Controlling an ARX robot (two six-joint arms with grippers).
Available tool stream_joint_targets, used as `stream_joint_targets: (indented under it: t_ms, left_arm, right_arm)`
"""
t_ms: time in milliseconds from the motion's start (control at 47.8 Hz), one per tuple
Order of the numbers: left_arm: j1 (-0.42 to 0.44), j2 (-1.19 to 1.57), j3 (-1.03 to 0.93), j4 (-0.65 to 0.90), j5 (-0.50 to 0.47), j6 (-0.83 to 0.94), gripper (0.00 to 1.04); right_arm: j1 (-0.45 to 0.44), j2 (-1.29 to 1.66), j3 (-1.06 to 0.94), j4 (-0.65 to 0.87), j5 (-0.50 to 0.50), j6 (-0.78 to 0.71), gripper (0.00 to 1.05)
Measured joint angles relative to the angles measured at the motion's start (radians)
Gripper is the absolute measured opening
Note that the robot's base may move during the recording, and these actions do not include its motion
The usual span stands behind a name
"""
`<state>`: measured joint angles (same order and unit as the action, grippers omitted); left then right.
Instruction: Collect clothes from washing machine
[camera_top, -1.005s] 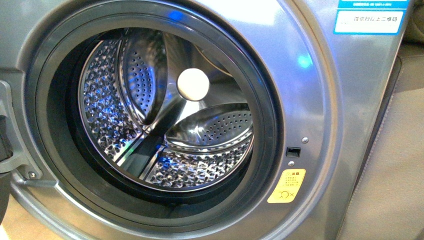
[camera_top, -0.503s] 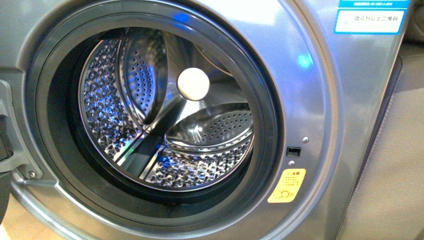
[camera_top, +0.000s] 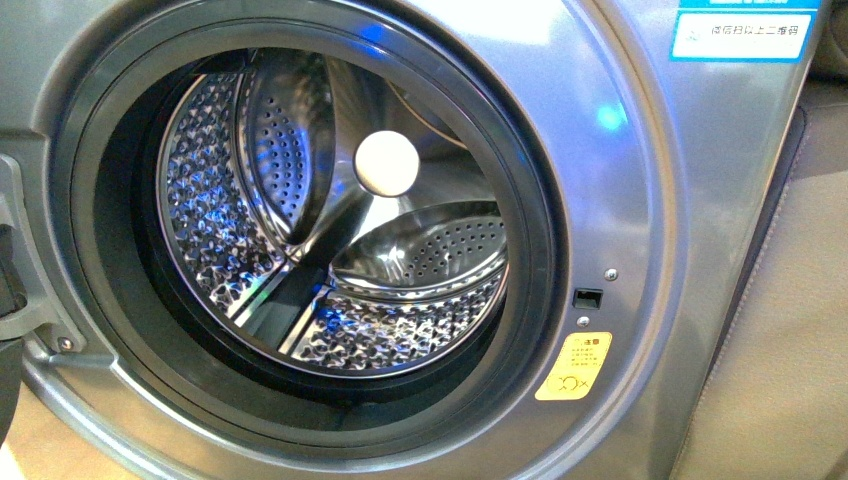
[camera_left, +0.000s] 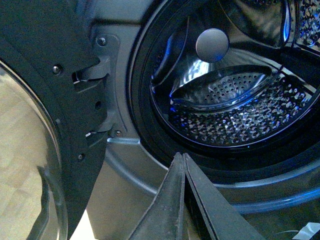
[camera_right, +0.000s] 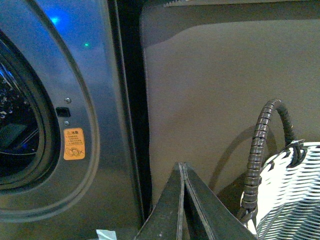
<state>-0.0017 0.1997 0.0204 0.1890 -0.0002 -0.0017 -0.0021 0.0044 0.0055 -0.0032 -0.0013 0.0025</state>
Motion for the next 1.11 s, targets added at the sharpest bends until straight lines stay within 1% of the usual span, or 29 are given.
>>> stream_joint_targets:
  t_ms: [126,147,188,230,901,942,984,1026,1068,1089,1110]
  left_arm:
    - [0.000,-0.027,-0.012,-0.015,0.000,0.000,0.04]
    - [0.000,-0.049,-0.012,-0.037,0.000,0.000,0.04]
    - [0.000,-0.130,-0.012,-0.147,0.001,0.000,0.04]
    - [0.000,-0.170,-0.012,-0.180,0.001,0.000,0.04]
    - [0.000,-0.195,-0.012,-0.188,0.000,0.000,0.04]
    - [0.000,-0.195,-0.012,-0.188,0.000,0.000,0.14]
    - [0.000,-0.195,-0.012,-0.188,0.000,0.000,0.25]
    - [0.000,-0.195,-0.012,-0.188,0.000,0.000,0.34]
    - [0.000,-0.195,-0.012,-0.188,0.000,0.000,0.44]
    - [0.000,-0.195,-0.012,-0.188,0.000,0.000,0.48]
    - [0.000,-0.195,-0.012,-0.188,0.000,0.000,0.52]
  right_arm:
    - [0.000,0.000,0.000,0.000,0.000,0.000,0.02]
    - [0.000,0.000,0.000,0.000,0.000,0.000,0.02]
    - [0.000,0.000,0.000,0.000,0.000,0.000,0.02]
    - [0.000,0.000,0.000,0.000,0.000,0.000,0.02]
    - [0.000,0.000,0.000,0.000,0.000,0.000,0.02]
    - [0.000,0.000,0.000,0.000,0.000,0.000,0.02]
    - [0.000,0.000,0.000,0.000,0.000,-0.001,0.10]
    - [0.000,0.000,0.000,0.000,0.000,-0.001,0.22]
    - [0.000,0.000,0.000,0.000,0.000,-0.001,0.30]
    - [0.000,0.000,0.000,0.000,0.000,-0.001,0.36]
    - [0.000,0.000,0.000,0.000,0.000,-0.001,0.38]
